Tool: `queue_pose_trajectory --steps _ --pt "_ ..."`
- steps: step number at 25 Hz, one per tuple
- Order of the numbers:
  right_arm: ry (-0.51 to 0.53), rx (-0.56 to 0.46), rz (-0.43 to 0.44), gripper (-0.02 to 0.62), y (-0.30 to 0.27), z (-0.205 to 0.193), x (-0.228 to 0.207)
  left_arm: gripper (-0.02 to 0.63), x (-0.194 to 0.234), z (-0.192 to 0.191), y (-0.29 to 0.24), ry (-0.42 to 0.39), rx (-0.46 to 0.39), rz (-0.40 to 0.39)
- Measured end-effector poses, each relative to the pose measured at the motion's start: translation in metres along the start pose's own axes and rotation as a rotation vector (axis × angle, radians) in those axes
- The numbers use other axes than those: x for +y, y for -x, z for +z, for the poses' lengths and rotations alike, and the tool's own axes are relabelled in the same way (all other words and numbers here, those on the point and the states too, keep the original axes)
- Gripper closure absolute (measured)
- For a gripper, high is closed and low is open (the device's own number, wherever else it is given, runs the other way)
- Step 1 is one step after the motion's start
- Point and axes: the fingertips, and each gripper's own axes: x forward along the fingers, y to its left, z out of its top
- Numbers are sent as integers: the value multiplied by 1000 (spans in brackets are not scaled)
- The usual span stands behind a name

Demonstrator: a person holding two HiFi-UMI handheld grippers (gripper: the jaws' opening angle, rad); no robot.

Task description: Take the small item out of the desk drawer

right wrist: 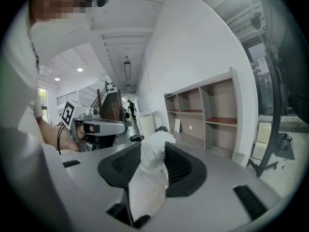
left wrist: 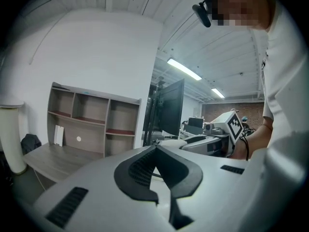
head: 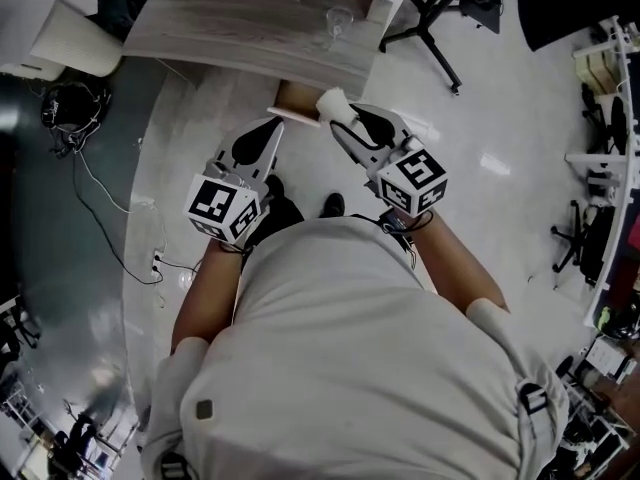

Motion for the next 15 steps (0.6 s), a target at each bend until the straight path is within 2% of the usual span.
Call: queue_pose_trajectory --steps 4,8,15 --pt "12 -1 42 431 20 -11 11 591 -25 -11 6 16 -4 37" --pt "28 -7 68 431 33 -17 28 591 -46 -15 20 6 -2 37" --pt "42 -25 57 431 48 -21 58 591 -53 -15 48 0 -12 38"
